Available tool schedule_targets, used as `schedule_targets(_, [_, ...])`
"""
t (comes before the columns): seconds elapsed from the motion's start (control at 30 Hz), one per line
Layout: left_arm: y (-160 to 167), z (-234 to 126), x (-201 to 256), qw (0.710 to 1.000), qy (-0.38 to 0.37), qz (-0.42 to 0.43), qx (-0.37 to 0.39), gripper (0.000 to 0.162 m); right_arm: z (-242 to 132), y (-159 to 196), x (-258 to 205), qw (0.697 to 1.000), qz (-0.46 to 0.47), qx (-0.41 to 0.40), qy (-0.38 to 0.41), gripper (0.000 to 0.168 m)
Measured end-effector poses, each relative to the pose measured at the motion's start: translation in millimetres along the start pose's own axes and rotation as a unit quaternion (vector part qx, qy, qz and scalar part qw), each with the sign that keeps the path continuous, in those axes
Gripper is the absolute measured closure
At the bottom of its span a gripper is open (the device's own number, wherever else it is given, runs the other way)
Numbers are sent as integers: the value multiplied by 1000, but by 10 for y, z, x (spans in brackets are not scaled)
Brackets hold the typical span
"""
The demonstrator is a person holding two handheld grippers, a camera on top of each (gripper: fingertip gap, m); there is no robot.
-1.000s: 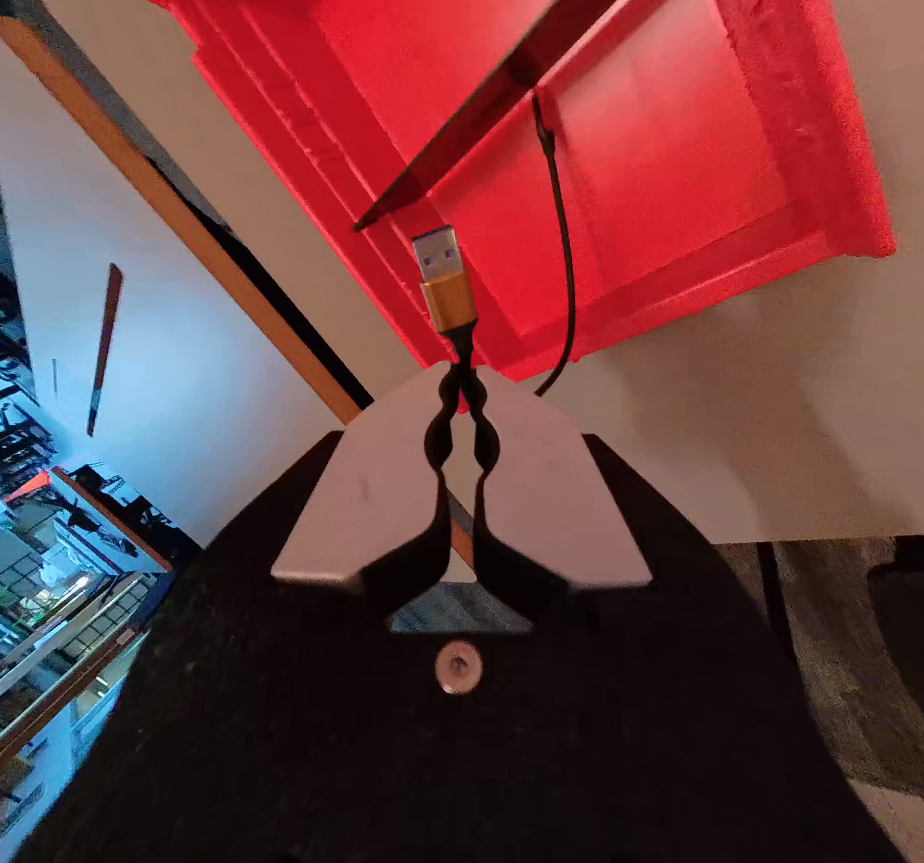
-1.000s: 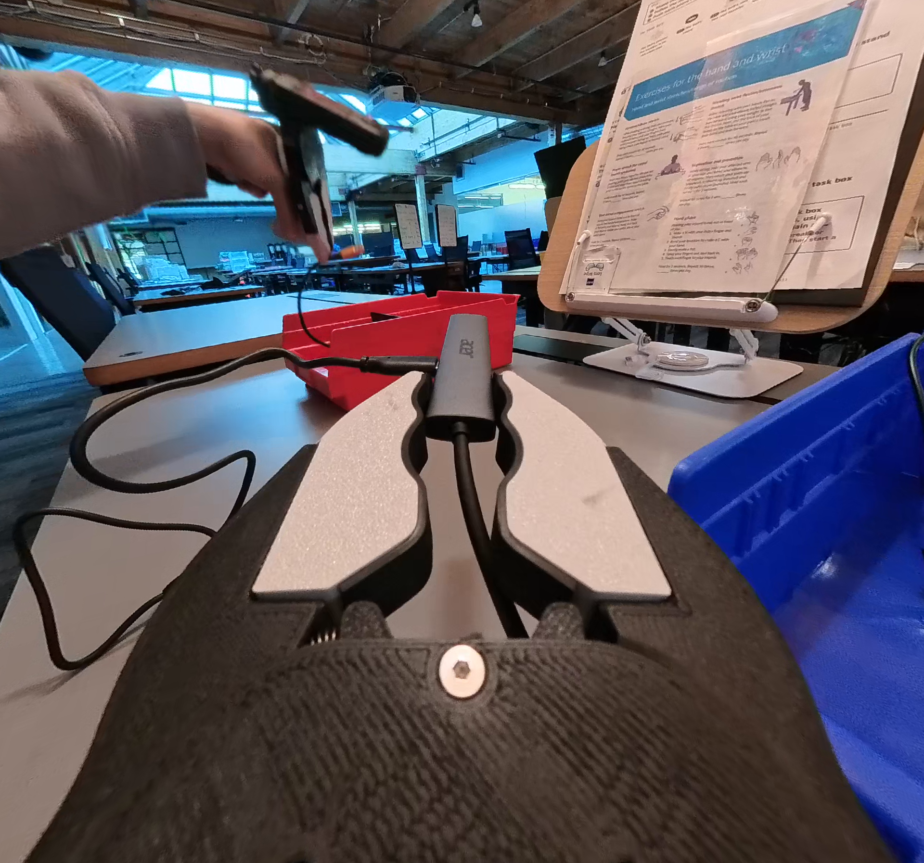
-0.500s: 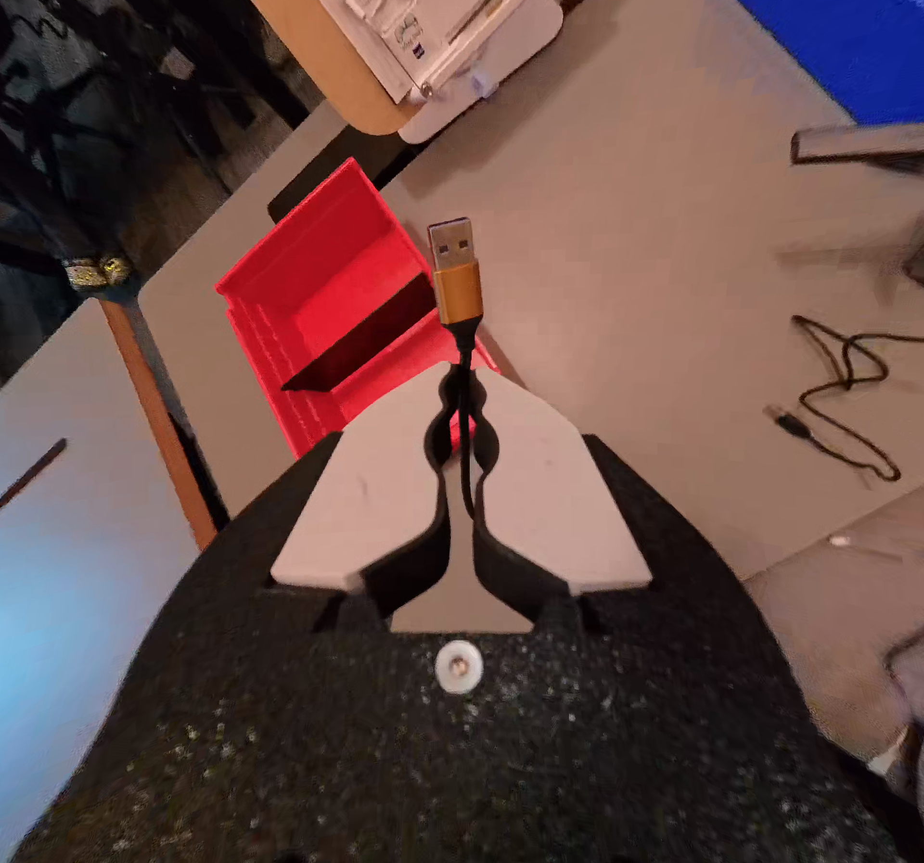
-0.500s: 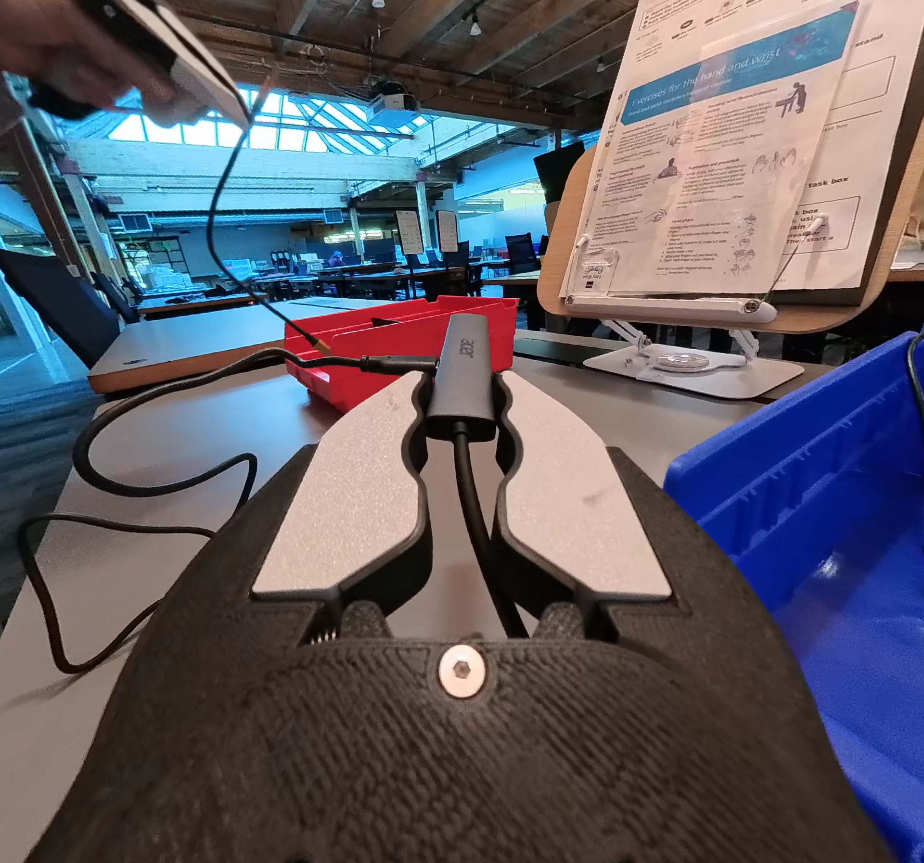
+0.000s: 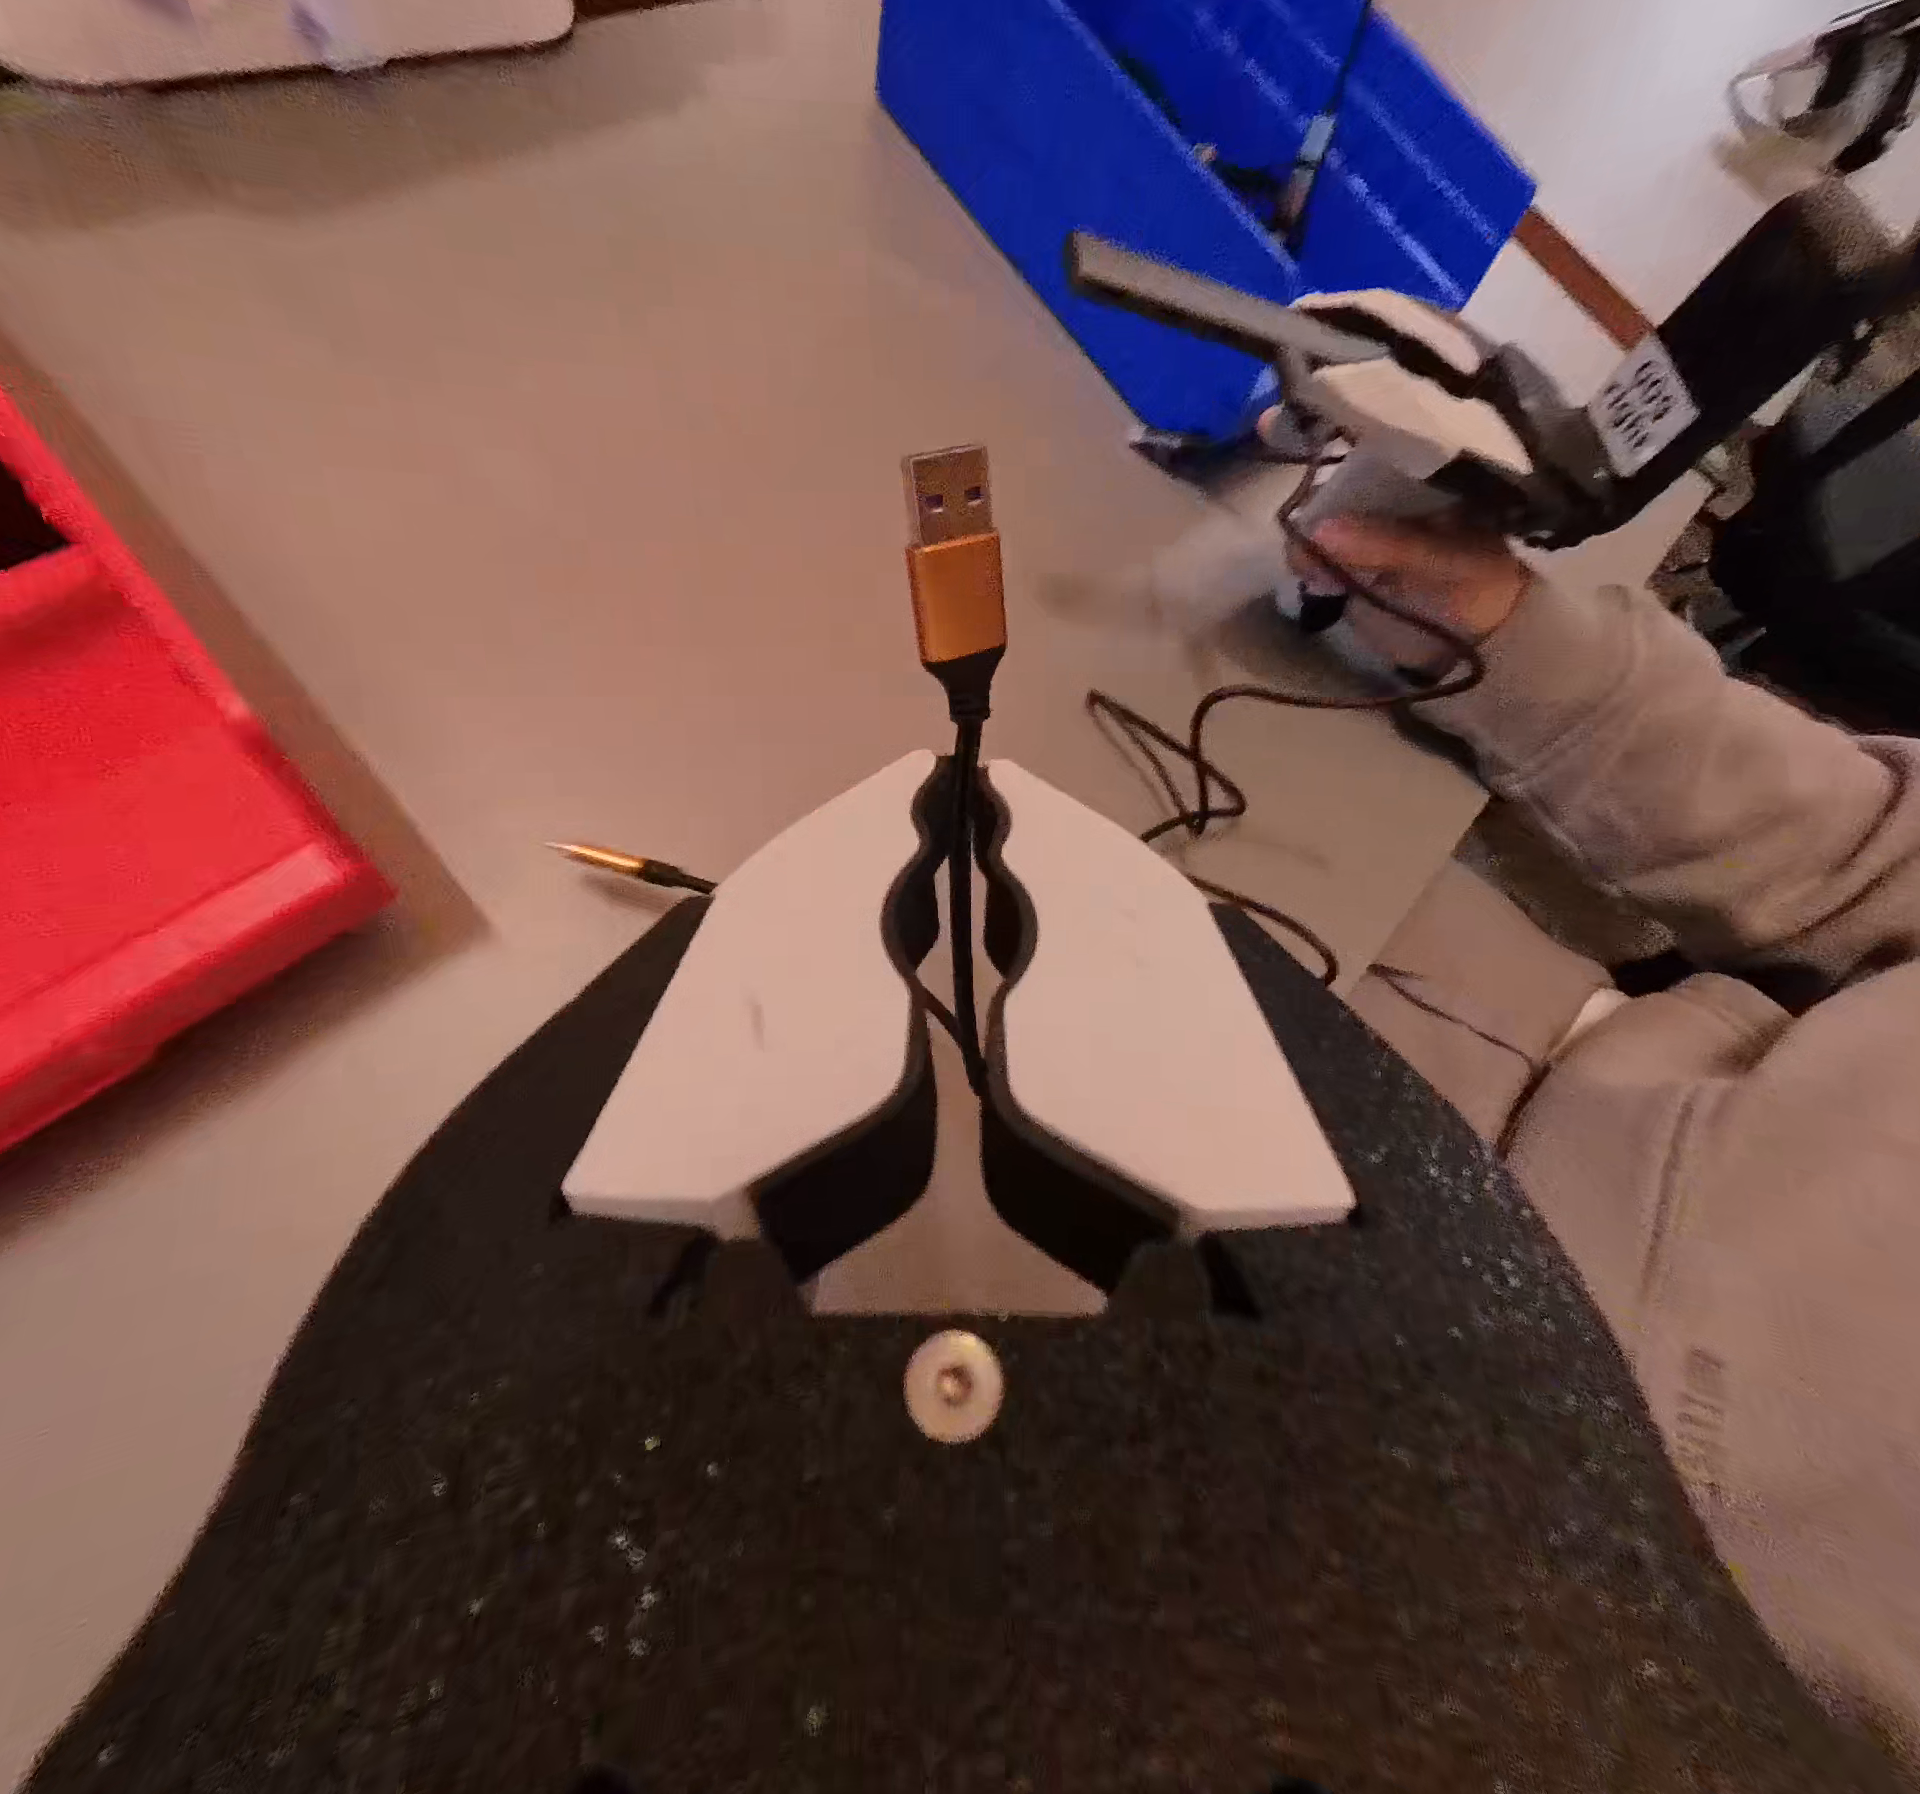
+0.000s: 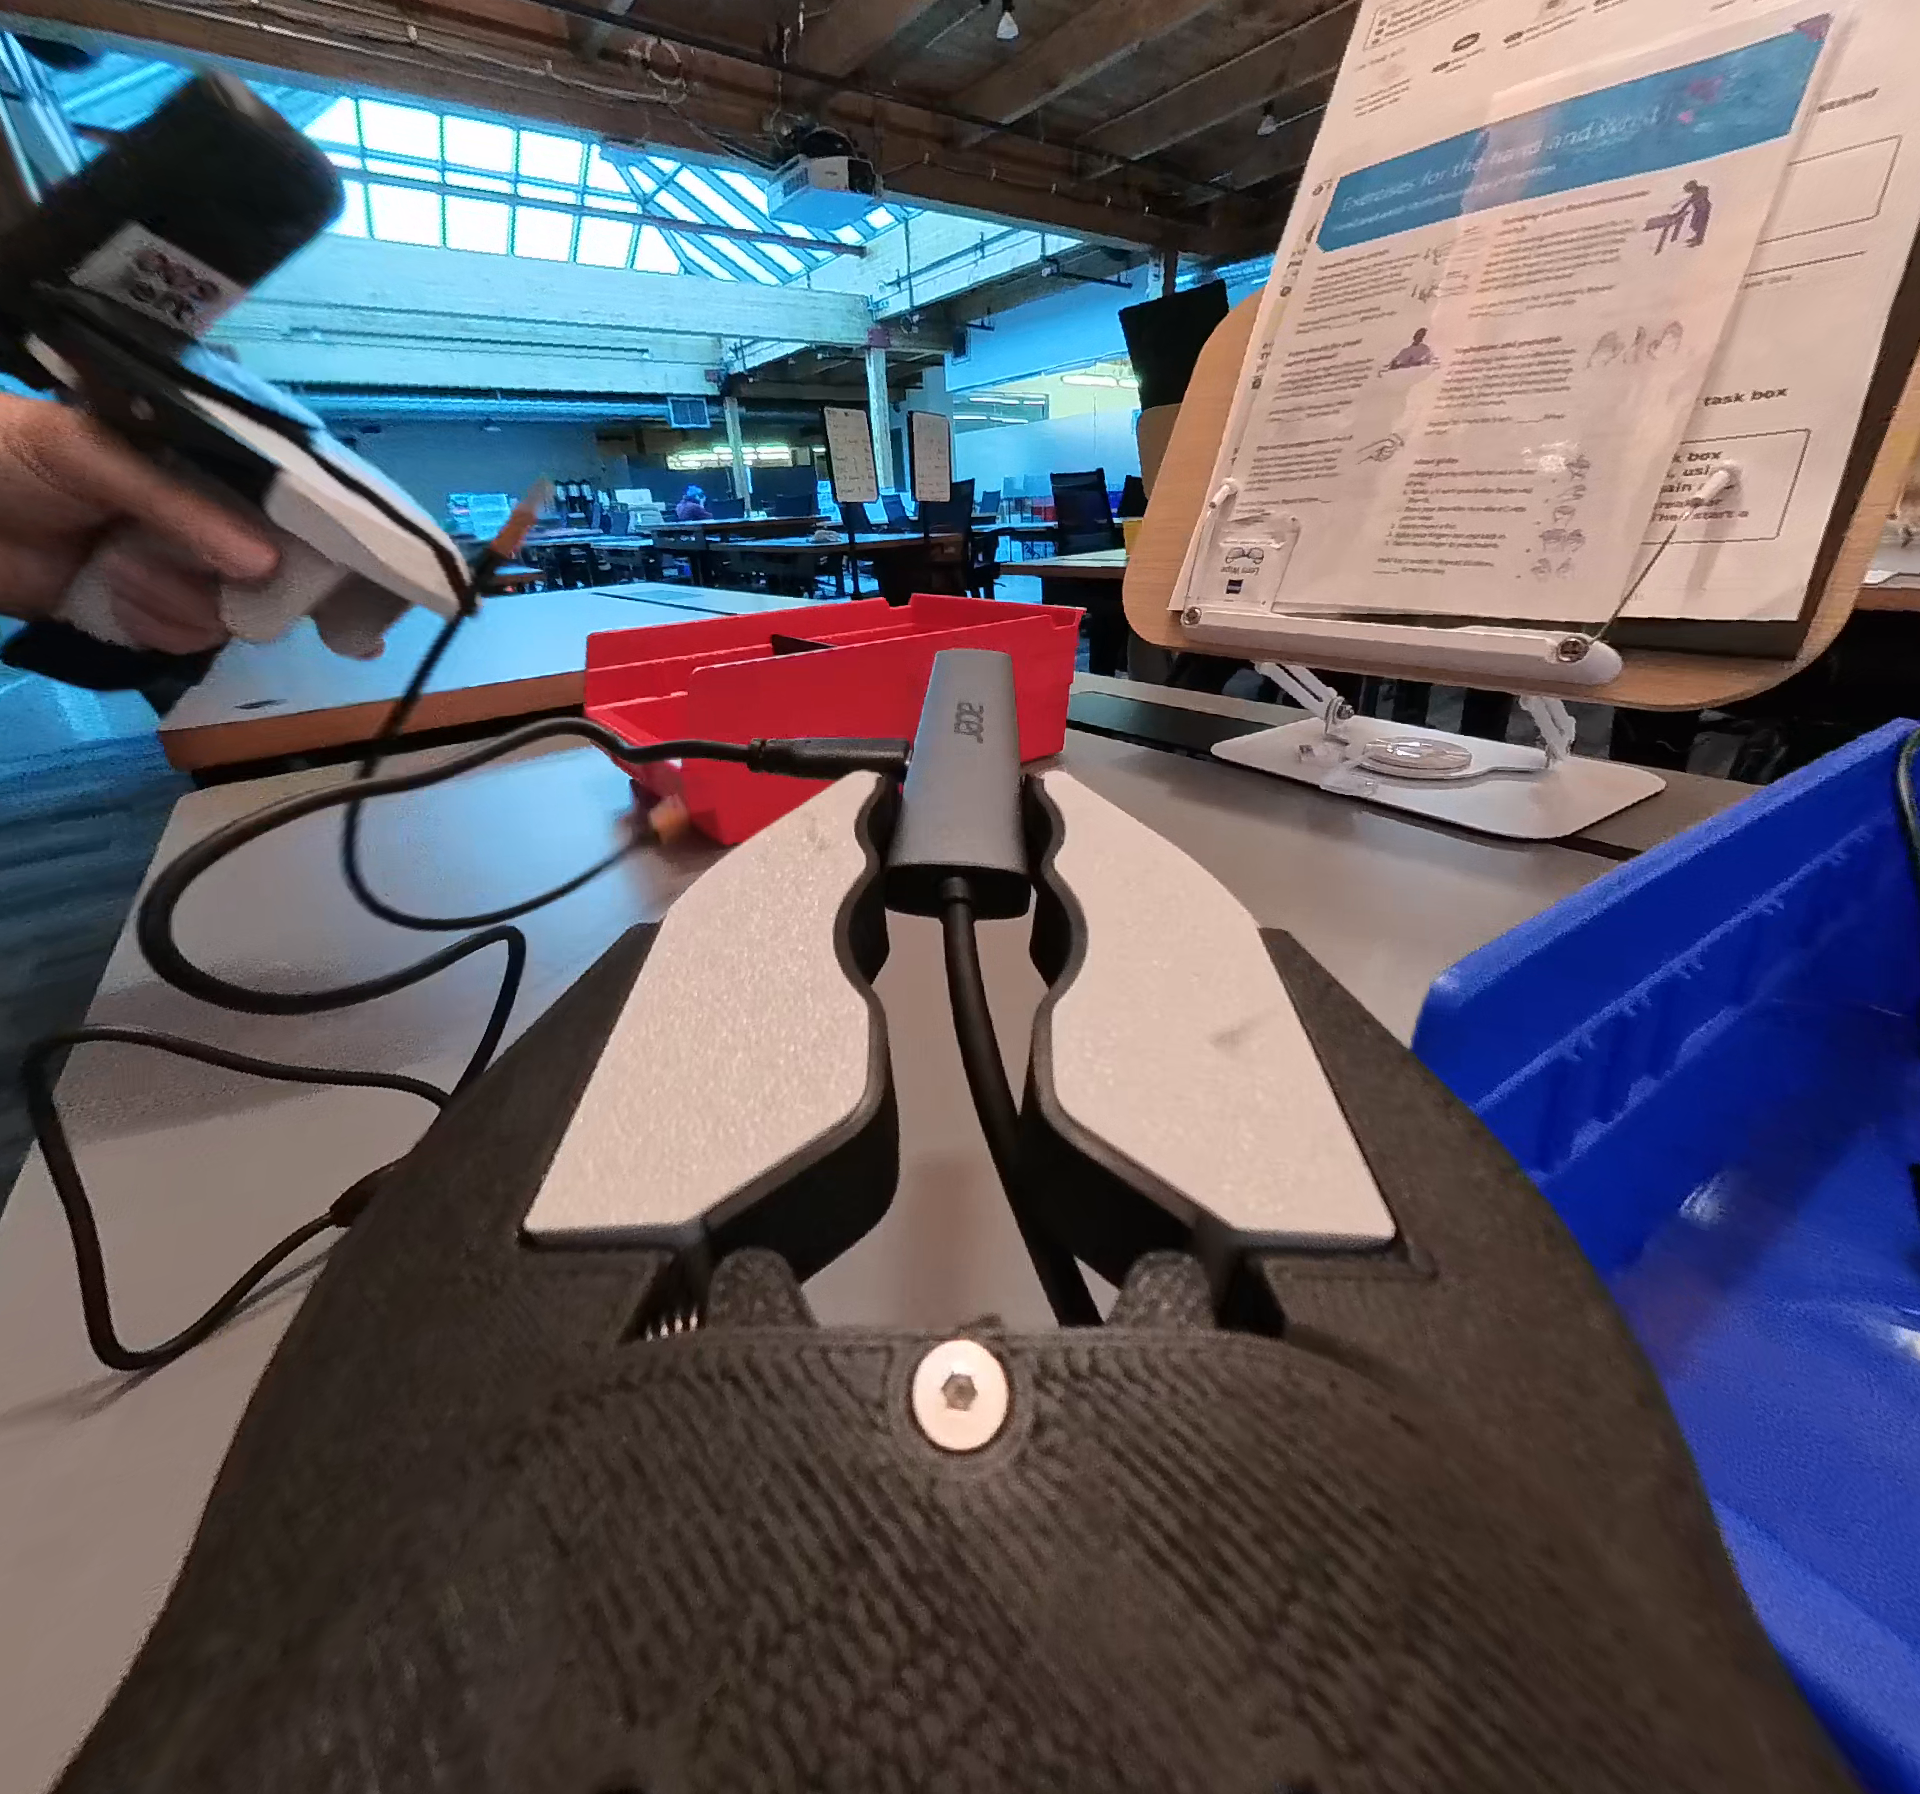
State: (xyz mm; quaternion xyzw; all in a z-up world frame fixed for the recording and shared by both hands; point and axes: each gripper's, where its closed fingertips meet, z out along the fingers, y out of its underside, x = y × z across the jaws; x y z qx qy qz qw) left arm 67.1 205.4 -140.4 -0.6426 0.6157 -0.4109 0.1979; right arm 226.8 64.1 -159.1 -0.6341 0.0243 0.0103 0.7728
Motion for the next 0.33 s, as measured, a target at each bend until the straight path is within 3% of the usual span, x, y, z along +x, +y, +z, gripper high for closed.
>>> schedule_targets(0.03, [-106,-30,105,1000,12,12,17,159,-1,0,-3,1000,-2,0,0,145])
schedule_targets(0.23, [-1067,-450,534,984,5,86,158,159,-21,-23,10,1000,3,10,1,145])
schedule_targets(0.33, [-1070,-341,307,983,-59,83,150,159,-32,-35,39,1000,15,15,3,145])
